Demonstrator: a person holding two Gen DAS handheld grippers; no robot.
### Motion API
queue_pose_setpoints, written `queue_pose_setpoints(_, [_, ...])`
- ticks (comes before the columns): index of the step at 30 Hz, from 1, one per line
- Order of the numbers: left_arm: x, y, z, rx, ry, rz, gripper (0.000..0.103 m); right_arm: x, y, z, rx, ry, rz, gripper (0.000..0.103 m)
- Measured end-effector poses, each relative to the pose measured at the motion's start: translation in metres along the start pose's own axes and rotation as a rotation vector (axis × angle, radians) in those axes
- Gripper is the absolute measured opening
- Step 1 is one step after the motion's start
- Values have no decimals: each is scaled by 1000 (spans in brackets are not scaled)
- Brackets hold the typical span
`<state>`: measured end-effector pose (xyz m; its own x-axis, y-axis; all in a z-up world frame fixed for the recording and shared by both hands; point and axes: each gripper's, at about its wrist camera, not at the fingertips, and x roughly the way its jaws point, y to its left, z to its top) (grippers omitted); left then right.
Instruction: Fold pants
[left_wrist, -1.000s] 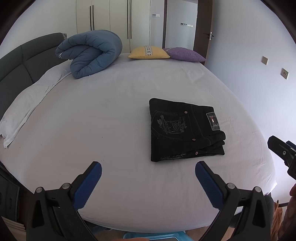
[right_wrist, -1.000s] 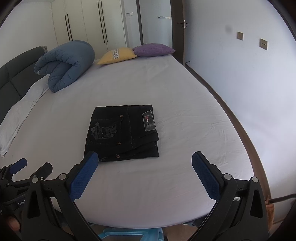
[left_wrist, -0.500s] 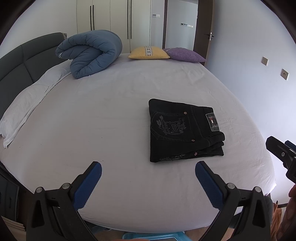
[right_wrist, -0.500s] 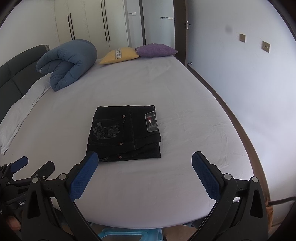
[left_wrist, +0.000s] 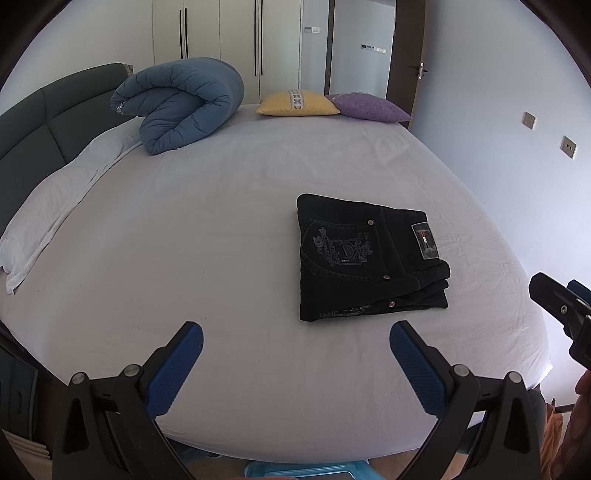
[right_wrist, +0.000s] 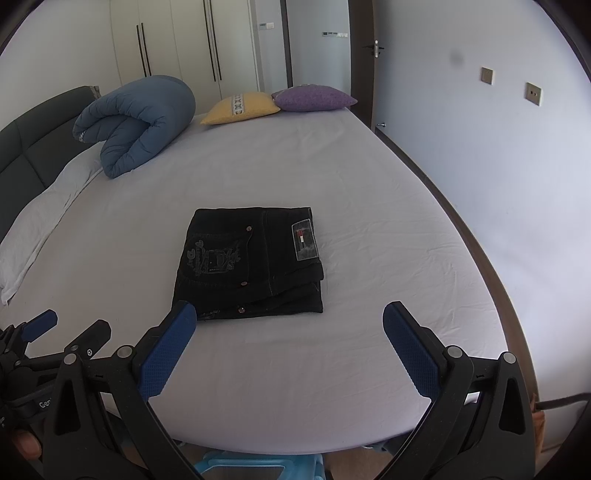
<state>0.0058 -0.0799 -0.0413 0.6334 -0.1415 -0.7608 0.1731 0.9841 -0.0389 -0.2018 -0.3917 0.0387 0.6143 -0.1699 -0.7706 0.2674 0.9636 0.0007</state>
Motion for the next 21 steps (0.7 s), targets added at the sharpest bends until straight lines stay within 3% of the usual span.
queue_pose_setpoints(21, [4,2,-5,-14,15,0,103,1,-3,-9,-2,10,4,103])
